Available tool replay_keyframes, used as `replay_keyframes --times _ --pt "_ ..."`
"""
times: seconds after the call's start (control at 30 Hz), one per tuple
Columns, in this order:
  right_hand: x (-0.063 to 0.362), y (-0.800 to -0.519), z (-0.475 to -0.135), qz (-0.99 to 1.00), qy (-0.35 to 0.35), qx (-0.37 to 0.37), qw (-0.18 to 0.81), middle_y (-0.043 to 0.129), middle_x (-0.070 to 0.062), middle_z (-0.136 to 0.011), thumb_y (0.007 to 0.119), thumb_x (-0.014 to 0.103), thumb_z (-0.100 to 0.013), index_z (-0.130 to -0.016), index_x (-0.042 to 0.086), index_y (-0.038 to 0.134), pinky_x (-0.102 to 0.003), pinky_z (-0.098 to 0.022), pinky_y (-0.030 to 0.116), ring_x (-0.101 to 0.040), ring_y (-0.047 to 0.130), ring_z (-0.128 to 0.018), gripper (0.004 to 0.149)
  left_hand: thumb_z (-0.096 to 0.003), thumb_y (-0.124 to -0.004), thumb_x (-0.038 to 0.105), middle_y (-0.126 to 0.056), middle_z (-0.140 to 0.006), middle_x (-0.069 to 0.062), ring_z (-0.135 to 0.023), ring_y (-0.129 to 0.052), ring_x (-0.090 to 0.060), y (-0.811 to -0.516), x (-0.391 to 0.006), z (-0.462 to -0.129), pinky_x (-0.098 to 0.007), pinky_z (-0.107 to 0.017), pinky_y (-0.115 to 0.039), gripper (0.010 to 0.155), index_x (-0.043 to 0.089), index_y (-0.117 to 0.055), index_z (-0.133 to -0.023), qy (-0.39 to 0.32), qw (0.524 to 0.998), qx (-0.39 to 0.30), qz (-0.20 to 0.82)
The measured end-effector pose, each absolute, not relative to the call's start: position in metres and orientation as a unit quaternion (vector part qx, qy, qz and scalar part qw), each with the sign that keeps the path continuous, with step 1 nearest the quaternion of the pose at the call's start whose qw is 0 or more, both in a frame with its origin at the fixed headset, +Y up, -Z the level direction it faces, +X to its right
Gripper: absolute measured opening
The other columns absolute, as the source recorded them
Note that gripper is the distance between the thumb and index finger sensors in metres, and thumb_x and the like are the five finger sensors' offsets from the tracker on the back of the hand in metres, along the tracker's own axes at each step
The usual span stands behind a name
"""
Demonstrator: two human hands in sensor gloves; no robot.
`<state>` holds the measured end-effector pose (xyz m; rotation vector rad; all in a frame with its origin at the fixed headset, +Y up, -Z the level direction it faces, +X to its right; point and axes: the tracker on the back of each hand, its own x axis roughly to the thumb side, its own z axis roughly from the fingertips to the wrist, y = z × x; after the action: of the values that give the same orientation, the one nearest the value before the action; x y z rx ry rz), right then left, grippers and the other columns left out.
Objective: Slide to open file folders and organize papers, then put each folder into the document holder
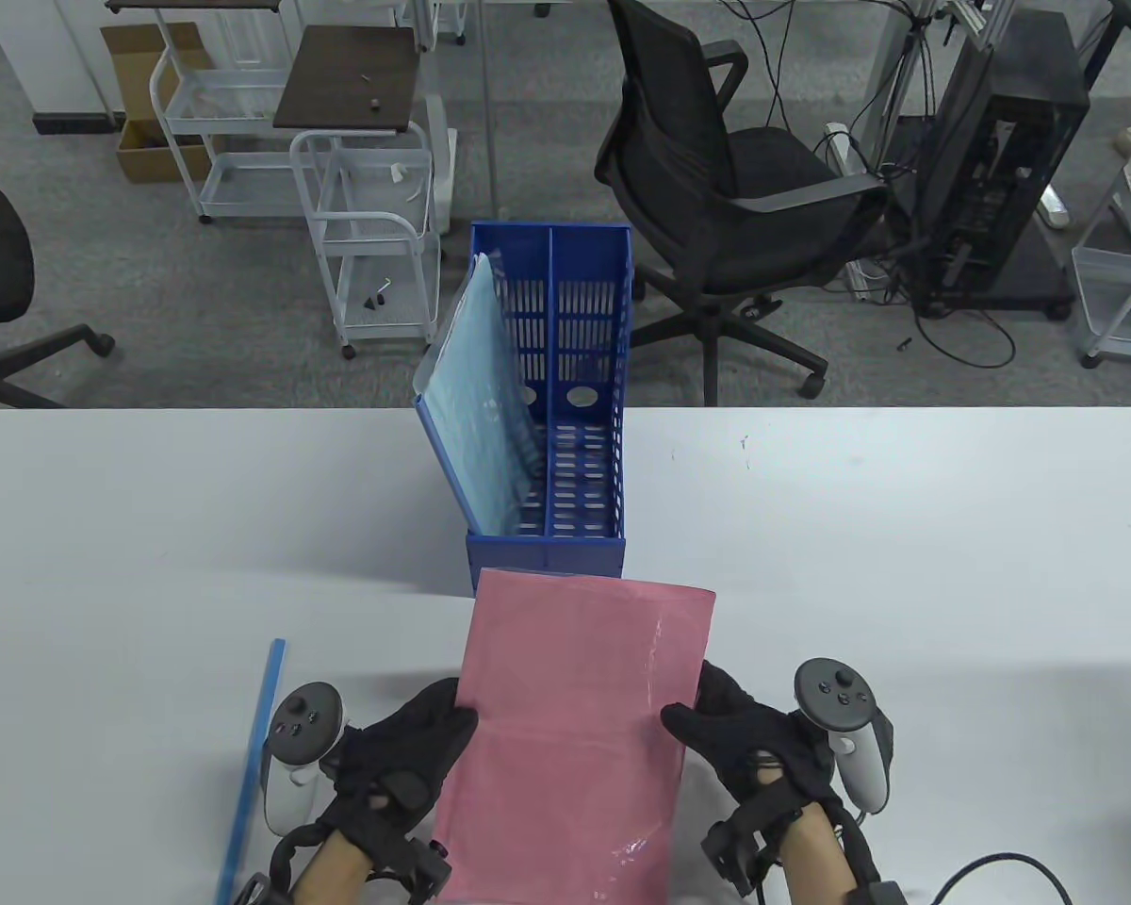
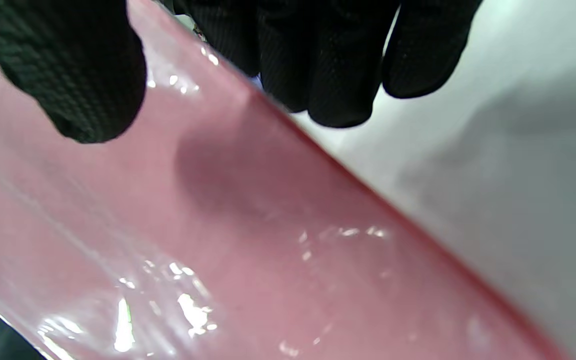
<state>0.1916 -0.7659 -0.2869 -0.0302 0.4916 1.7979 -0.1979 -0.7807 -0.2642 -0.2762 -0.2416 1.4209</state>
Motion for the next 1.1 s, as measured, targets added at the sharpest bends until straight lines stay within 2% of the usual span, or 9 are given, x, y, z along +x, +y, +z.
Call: replay_keyframes --times 0.07,0.13,0.23,0.4,0.5,0.57,0.77,0.9,1.1 --pt "0.188 -0.762 -0.285 0.762 0.191 -0.003 0.619 0.09 -0.002 -0.09 0.087 0.049 -0.037 -0.092 0.023 0.074 -0.054 -0.065 0.072 -0.028 0.094 -0.078 0.062 -0.0473 -0.078 0.038 -0.105 -0.075 0.005 -0.061 -0.109 -0.021 -0.776 -0.199 -0.264 -0.042 -0.049 -0.091 0.044 0.031 -0.086 -0.09 -0.123 0.748 -0.116 0.642" --pt "0.185 -0.755 -0.283 0.755 0.145 0.007 0.639 0.102 0.005 -0.072 0.087 0.043 -0.039 -0.078 0.027 0.087 -0.052 -0.064 0.076 -0.022 0.104 -0.062 0.042 -0.0471 -0.079 0.038 -0.106 -0.075 0.005 -0.062 -0.109 -0.022 -0.771 -0.2 -0.262 -0.043 -0.049 -0.09 0.044 0.031 -0.086 -0.09 -0.126 0.751 -0.098 0.64" --pt "0.178 -0.734 -0.275 0.769 0.041 0.053 0.636 0.104 0.007 -0.068 0.087 0.043 -0.037 -0.075 0.029 0.089 -0.05 -0.063 0.078 -0.02 0.106 -0.059 0.04 -0.0471 -0.08 0.04 -0.106 -0.075 0.005 -0.064 -0.108 -0.023 -0.759 -0.204 -0.259 -0.045 -0.052 -0.089 0.044 0.031 -0.087 -0.089 -0.146 0.751 -0.058 0.641" --pt "0.168 -0.702 -0.255 0.782 -0.063 0.103 0.611 0.101 0.01 -0.074 0.085 0.043 -0.038 -0.077 0.034 0.086 -0.051 -0.067 0.075 -0.018 0.103 -0.067 0.04 -0.0464 -0.081 0.043 -0.102 -0.084 0.005 -0.077 -0.104 -0.024 -0.741 -0.211 -0.252 -0.051 -0.065 -0.081 0.044 0.036 -0.088 -0.089 -0.175 0.758 0.012 0.628" --pt "0.163 -0.703 -0.253 0.775 -0.051 0.126 0.617 0.096 0.009 -0.082 0.084 0.046 -0.039 -0.082 0.033 0.082 -0.053 -0.068 0.072 -0.022 0.098 -0.074 0.045 -0.0463 -0.081 0.044 -0.098 -0.09 0.004 -0.084 -0.099 -0.025 -0.743 -0.213 -0.252 -0.053 -0.069 -0.077 0.047 0.035 -0.085 -0.092 -0.173 0.765 0.01 0.62" --pt "0.16 -0.713 -0.258 0.757 -0.019 0.128 0.64 0.088 0.004 -0.091 0.086 0.049 -0.036 -0.089 0.031 0.076 -0.054 -0.07 0.068 -0.026 0.092 -0.082 0.057 -0.0465 -0.081 0.043 -0.097 -0.092 0.003 -0.086 -0.098 -0.026 -0.748 -0.214 -0.255 -0.053 -0.07 -0.076 0.049 0.034 -0.083 -0.095 -0.154 0.782 -0.012 0.604" --pt "0.155 -0.725 -0.261 0.718 0.014 0.117 0.686 0.087 0.001 -0.092 0.086 0.046 -0.038 -0.09 0.028 0.074 -0.056 -0.071 0.064 -0.029 0.088 -0.083 0.056 -0.0471 -0.081 0.042 -0.099 -0.089 0.004 -0.082 -0.102 -0.025 -0.752 -0.213 -0.258 -0.05 -0.068 -0.079 0.046 0.034 -0.086 -0.092 -0.156 0.787 -0.023 0.597" --pt "0.154 -0.721 -0.258 0.727 0.004 0.11 0.678 0.092 0.002 -0.086 0.084 0.044 -0.039 -0.086 0.028 0.079 -0.053 -0.066 0.073 -0.027 0.094 -0.077 0.049 -0.0465 -0.081 0.042 -0.103 -0.084 0.003 -0.075 -0.106 -0.023 -0.752 -0.212 -0.258 -0.048 -0.065 -0.083 0.045 0.033 -0.089 -0.089 -0.164 0.784 -0.025 0.598" --pt "0.172 -0.712 -0.259 0.775 -0.032 0.043 0.629 0.106 0.002 -0.063 0.089 0.04 -0.036 -0.075 0.024 0.091 -0.042 -0.05 0.089 -0.017 0.109 -0.047 0.043 -0.0451 -0.083 0.042 -0.11 -0.069 -0.001 -0.057 -0.114 -0.02 -0.746 -0.216 -0.259 -0.042 -0.052 -0.092 0.043 0.026 -0.094 -0.084 -0.16 0.788 -0.051 0.592"
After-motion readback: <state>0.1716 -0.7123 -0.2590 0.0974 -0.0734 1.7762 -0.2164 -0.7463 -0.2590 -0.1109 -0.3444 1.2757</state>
